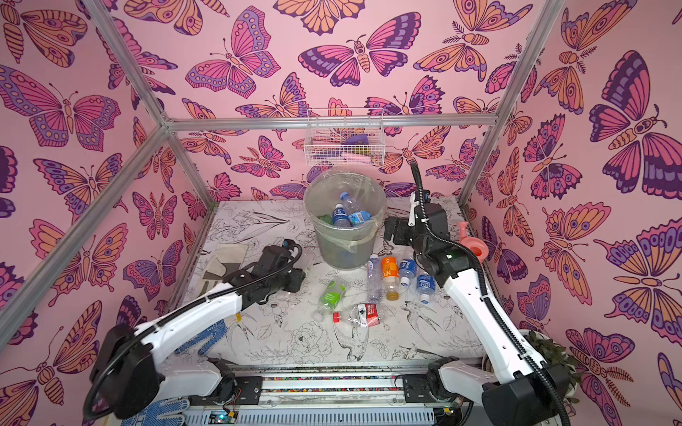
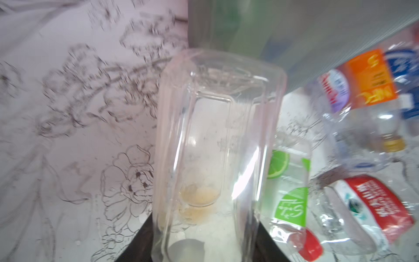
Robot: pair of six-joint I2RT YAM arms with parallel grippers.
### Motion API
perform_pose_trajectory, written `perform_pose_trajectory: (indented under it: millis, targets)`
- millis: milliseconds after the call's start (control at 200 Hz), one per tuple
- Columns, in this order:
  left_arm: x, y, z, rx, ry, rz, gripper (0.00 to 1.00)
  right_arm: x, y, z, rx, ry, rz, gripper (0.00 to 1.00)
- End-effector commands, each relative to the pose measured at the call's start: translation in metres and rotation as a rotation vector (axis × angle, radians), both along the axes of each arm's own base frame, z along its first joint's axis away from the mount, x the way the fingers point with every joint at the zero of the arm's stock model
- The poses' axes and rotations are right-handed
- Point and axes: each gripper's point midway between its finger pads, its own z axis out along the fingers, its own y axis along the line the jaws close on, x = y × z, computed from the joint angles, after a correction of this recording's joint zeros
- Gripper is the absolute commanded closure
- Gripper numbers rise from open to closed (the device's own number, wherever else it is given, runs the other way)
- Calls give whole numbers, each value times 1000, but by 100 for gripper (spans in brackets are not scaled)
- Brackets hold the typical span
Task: Throw the plastic bottles in the bin
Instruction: Pick up the plastic bottle from the center of the table, then throw the plastic bottle into the trash bin.
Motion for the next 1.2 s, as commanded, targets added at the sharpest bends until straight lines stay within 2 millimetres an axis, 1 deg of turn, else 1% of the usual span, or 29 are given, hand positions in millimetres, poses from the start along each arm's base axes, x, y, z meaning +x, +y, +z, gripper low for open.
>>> perform_pose_trajectory:
  millis: [0,210,486,551,656,716,781,862,867,882,927,992,1037,1067,1077,1102,1132,1147,1152,1197]
  targets:
    - [1,13,56,2,-153,19,59,-2,-4,11,25,-37,-13,1]
    - [-9,21,164,-88,-406,7,62,-6,-9,15,31,-52,-26,1]
    - [-31,9,294,-192,-703,-114,63,-11,-12,21,40,-68,-32,1]
    - [-34,5,319,-212,-750,-141,63,-12,-13,21,41,-68,-34,1]
    - [-35,-6,352,-238,-822,-183,64,-13,-13,24,45,-74,-35,1]
    - [-31,-14,367,-252,-853,-204,64,-14,-13,25,48,-75,-35,1]
    - [-24,-27,379,-267,-869,-234,64,-14,-13,27,51,-79,-34,1]
    - [-12,-46,387,-285,-875,-274,64,-15,-13,28,53,-82,-35,1]
    - [-6,-51,381,-278,-859,-278,64,-15,-13,28,53,-81,-34,1]
    - [2,-59,376,-273,-843,-284,64,-15,-13,28,54,-81,-35,1]
    - [14,-73,371,-274,-823,-305,64,-16,-13,28,54,-81,-36,1]
    - [37,-97,348,-249,-766,-336,63,-17,-14,28,55,-82,-36,1]
    - [58,-113,321,-208,-697,-349,62,-18,-14,29,56,-83,-37,1]
    - [69,-122,298,-178,-640,-351,60,-18,-14,29,58,-84,-37,1]
    - [74,-123,292,-168,-624,-345,58,-18,-14,29,57,-83,-39,1]
    - [84,-127,273,-144,-577,-330,45,-19,-15,29,58,-84,-38,1]
    - [92,-130,255,-123,-534,-318,13,-19,-15,29,57,-86,-40,1]
    - [95,-132,246,-112,-515,-317,2,-19,-16,29,57,-85,-41,1]
    - [95,-132,244,-108,-509,-317,0,-20,-15,29,57,-86,-40,1]
    - [97,-133,232,-93,-488,-309,2,-20,-16,29,54,-86,-39,1]
